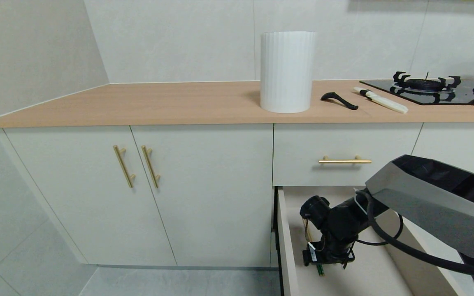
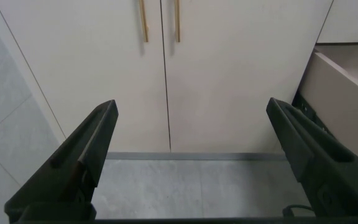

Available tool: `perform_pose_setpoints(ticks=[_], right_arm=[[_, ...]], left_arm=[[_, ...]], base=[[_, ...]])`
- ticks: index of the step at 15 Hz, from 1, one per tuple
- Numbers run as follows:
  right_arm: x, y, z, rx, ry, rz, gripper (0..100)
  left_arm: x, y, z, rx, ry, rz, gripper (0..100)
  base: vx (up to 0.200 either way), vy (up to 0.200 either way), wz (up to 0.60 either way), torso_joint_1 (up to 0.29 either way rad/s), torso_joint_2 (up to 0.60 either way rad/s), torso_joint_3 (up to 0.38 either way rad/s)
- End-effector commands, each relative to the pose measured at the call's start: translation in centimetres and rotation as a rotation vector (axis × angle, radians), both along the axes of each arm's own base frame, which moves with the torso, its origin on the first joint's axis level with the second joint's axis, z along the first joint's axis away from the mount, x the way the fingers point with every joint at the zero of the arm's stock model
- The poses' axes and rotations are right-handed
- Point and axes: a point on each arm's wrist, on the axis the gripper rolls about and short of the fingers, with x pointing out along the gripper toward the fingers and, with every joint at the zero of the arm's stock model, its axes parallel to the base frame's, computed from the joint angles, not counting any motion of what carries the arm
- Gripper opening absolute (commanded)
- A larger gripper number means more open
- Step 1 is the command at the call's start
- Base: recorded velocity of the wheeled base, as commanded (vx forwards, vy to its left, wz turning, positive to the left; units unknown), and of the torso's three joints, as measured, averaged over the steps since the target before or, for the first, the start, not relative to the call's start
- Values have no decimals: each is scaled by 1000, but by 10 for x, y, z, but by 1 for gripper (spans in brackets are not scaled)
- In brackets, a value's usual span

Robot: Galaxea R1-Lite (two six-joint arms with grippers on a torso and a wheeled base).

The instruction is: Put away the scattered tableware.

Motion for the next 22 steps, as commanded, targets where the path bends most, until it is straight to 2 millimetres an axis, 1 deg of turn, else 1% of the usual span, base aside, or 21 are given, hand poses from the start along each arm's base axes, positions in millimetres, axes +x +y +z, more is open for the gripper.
perform_pose_setpoints(ticks=[1, 2, 4, 5, 6, 7, 8, 9, 10, 13, 15, 18, 22], right_arm=[[0, 0, 5, 7, -9, -4, 100], [0, 0, 16, 20, -30, -16, 100], [-6, -6, 58, 63, -100, -24, 100], [-13, -16, 88, 88, -138, -42, 100], [-23, -24, 111, 103, -164, -46, 100], [-37, -35, 140, 129, -211, -52, 100], [-48, -42, 165, 157, -270, -48, 100], [-56, -46, 182, 177, -317, -49, 100], [-65, -53, 204, 200, -382, -57, 100], [-80, -81, 234, 183, -485, -51, 100], [-84, -89, 243, 180, -518, -60, 100], [-83, -96, 245, 163, -529, -62, 100], [-81, -96, 241, 155, -517, -61, 100]], left_arm=[[0, 0, 0, 1, 0, 0, 100], [0, 0, 0, 1, 0, 0, 100], [0, 0, 0, 1, 0, 0, 100], [0, 0, 0, 1, 0, 0, 100], [0, 0, 0, 0, 0, 0, 100], [0, 0, 0, 1, 0, 0, 100], [0, 0, 0, 0, 0, 0, 100], [0, 0, 0, 0, 0, 0, 100], [0, 0, 0, 1, 0, 0, 100], [0, 0, 0, 1, 0, 0, 100], [0, 0, 0, 0, 0, 0, 100], [0, 0, 0, 1, 0, 0, 100], [0, 0, 0, 0, 0, 0, 100]], base=[[0, 0, 0, 0, 0, 0], [0, 0, 0, 0, 0, 0], [0, 0, 0, 0, 0, 0], [0, 0, 0, 0, 0, 0], [0, 0, 0, 0, 0, 0], [0, 0, 0, 0, 0, 0], [0, 0, 0, 0, 0, 0], [0, 0, 0, 0, 0, 0], [0, 0, 0, 0, 0, 0], [0, 0, 0, 0, 0, 0], [0, 0, 0, 0, 0, 0], [0, 0, 0, 0, 0, 0], [0, 0, 0, 0, 0, 0]])
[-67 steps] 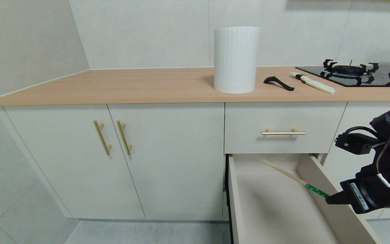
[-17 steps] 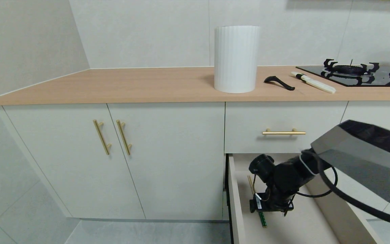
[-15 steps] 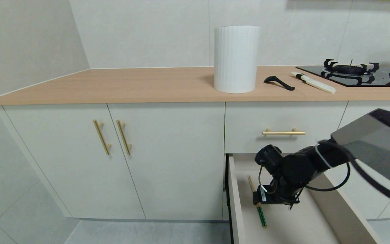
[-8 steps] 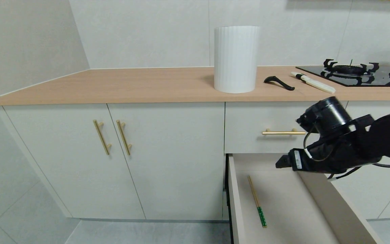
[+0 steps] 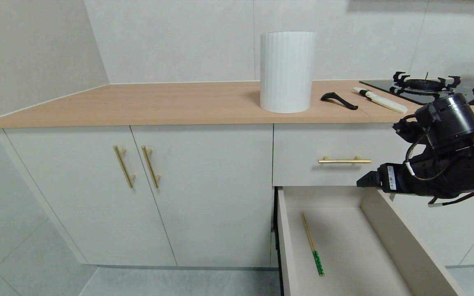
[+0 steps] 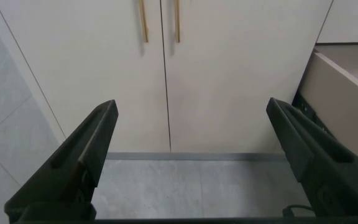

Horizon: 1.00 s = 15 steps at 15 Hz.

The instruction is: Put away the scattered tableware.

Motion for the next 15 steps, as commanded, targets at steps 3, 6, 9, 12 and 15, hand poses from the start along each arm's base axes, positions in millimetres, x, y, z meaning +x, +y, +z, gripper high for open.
perform_pose_setpoints(ticks=[3, 6, 9, 12, 15], right_arm=[[4, 1, -6, -16, 18, -4, 100], [4, 1, -6, -30, 16, -6, 100], [4, 1, -7, -31, 19, -6, 100], [5, 1, -8, -33, 20, -8, 100], [5, 1, -9, -38, 21, -12, 100]], left_arm=[[0, 0, 0, 1, 0, 0, 100], [0, 0, 0, 1, 0, 0, 100], [0, 0, 0, 1, 0, 0, 100], [0, 0, 0, -1, 0, 0, 100], [0, 0, 0, -1, 0, 0, 100]], base=[[0, 0, 0, 23, -119, -78], [0, 0, 0, 95, -263, -277], [0, 0, 0, 124, -538, -305], [0, 0, 0, 167, -473, -299], [0, 0, 0, 176, -469, -292]])
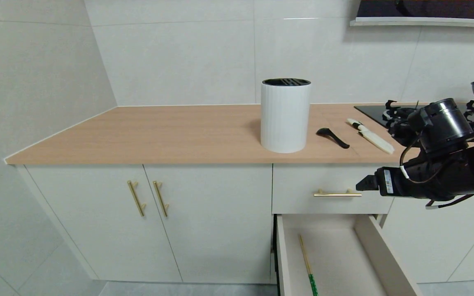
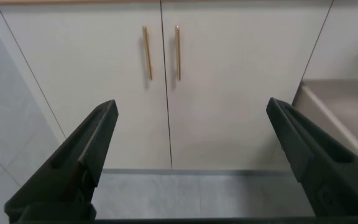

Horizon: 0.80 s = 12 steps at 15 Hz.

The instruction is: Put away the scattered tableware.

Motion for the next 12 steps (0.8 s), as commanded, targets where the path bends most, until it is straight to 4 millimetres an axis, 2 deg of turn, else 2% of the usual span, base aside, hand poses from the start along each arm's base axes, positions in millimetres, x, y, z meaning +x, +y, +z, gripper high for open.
perform_pose_setpoints(ticks=[1, 10, 12], right_arm=[[1, 0, -2, -3, 6, 1, 100], [0, 1, -8, -27, 26, 19, 100], [-1, 0, -10, -47, 34, 37, 100]], left_arm=[[0, 0, 0, 1, 0, 0, 100], [0, 0, 0, 1, 0, 0, 100], [0, 0, 0, 1, 0, 0, 100]], base=[[0, 0, 0, 188, -471, -290], [0, 0, 0, 214, -498, -287], [0, 0, 0, 146, -312, -178]])
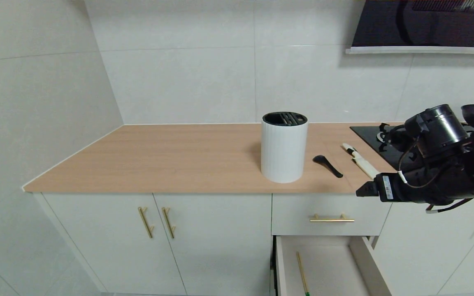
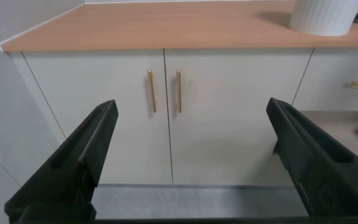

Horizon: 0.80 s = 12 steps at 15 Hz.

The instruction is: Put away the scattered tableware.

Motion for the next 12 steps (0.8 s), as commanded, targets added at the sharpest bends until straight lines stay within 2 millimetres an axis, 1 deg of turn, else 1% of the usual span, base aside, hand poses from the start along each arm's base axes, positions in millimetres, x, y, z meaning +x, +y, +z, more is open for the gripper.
perform_pose_setpoints(ticks=[1, 3, 4, 5, 6, 8, 9, 10, 11, 12], right_arm=[[1, 0, -5, -15, 11, 15, 100], [16, 6, -23, -38, 9, 46, 100], [32, 6, -33, -62, -11, 61, 100], [41, 5, -34, -65, -44, 65, 100], [68, 3, -33, -52, -123, 96, 100], [102, -3, -29, -14, -175, 173, 100], [112, -3, -34, -25, -176, 197, 100], [126, -3, -38, -75, -194, 250, 100], [138, -3, -44, -85, -197, 253, 100], [141, -3, -45, -87, -196, 249, 100]], left_arm=[[0, 0, 0, 0, 0, 0, 100], [0, 0, 0, -2, 0, 0, 100], [0, 0, 0, 0, 0, 0, 100], [0, 0, 0, 0, 0, 0, 100], [0, 0, 0, -2, 0, 0, 100], [0, 0, 0, 0, 0, 0, 100], [0, 0, 0, 0, 0, 0, 100], [0, 0, 0, 0, 0, 0, 100], [0, 0, 0, -2, 0, 0, 100], [0, 0, 0, 0, 1, 0, 100]], base=[[0, 0, 0, 61, -110, -61], [0, 0, 0, 21, -40, -18], [0, 0, 0, 0, 0, 0], [0, 0, 0, 0, 0, 0], [0, 0, 0, 0, 0, 0], [0, 0, 0, 0, 0, 0], [0, 0, 0, 0, 0, 0], [0, 0, 0, 0, 0, 0], [0, 0, 0, 0, 0, 0], [0, 0, 0, 0, 0, 0]])
